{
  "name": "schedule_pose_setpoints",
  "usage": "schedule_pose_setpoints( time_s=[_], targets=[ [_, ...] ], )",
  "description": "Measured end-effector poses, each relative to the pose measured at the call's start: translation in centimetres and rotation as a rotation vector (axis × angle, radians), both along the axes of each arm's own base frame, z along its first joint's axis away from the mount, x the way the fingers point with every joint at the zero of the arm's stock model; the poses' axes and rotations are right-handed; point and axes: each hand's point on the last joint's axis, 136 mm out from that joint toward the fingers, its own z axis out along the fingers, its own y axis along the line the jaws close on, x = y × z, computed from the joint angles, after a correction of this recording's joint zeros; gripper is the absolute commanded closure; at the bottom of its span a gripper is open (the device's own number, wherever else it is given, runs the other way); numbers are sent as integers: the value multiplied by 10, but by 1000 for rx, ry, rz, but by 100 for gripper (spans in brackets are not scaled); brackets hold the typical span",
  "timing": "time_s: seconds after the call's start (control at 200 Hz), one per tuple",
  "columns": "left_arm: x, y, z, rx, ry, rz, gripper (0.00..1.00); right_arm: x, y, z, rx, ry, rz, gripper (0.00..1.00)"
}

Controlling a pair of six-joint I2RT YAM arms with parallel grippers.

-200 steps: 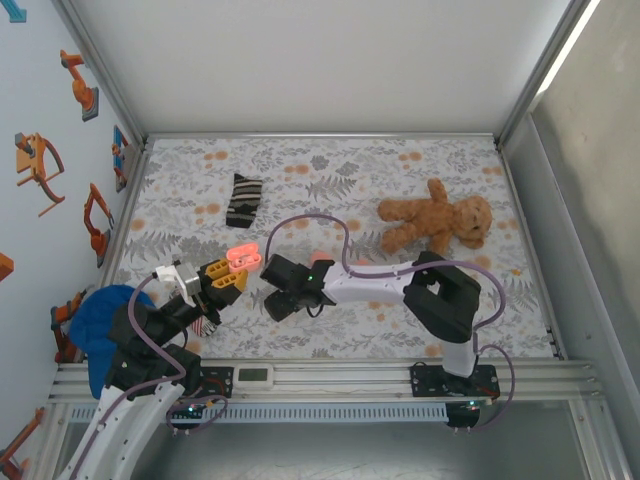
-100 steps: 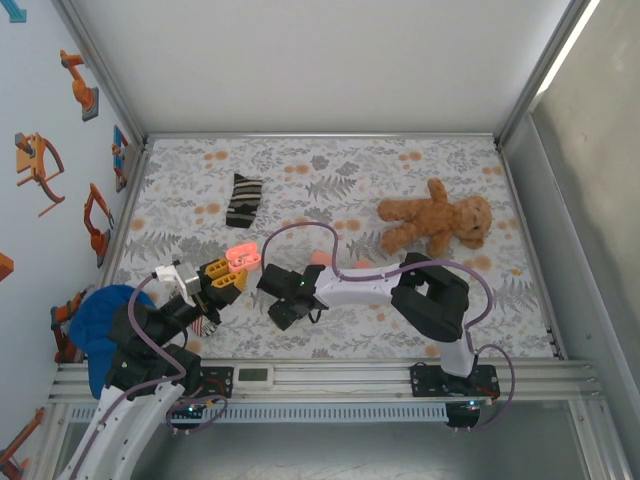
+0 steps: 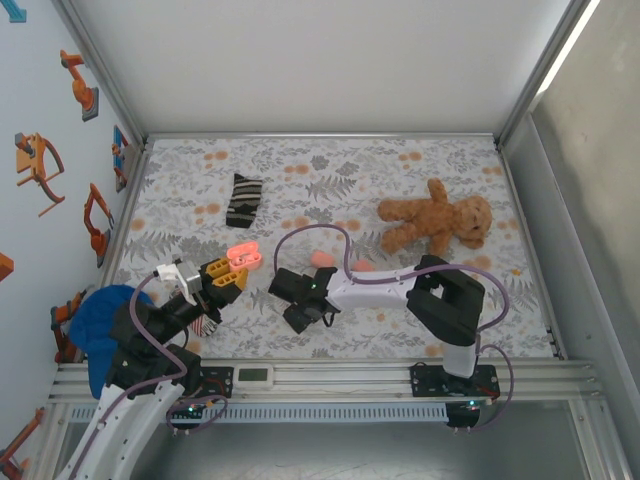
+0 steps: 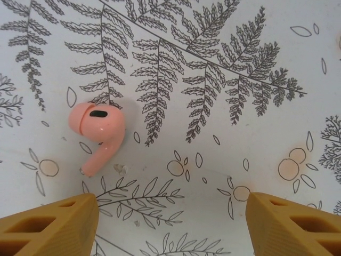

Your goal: Insert the wireless bluetooth earbuds into the charging case

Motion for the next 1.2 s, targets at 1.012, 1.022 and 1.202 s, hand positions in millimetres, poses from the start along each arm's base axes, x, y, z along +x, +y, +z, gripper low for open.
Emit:
schedule_pose_setpoints(
  time_s=[1.012, 1.022, 1.202],
  targets=[
    [0, 0, 0, 0, 0, 0, 100, 15, 46, 8, 153, 107, -42, 51],
    [0, 0, 0, 0, 0, 0, 100, 15, 46, 7, 154, 109, -43, 51],
    [0, 0, 0, 0, 0, 1, 100, 13, 46, 0, 141, 123, -46, 53]
  ],
)
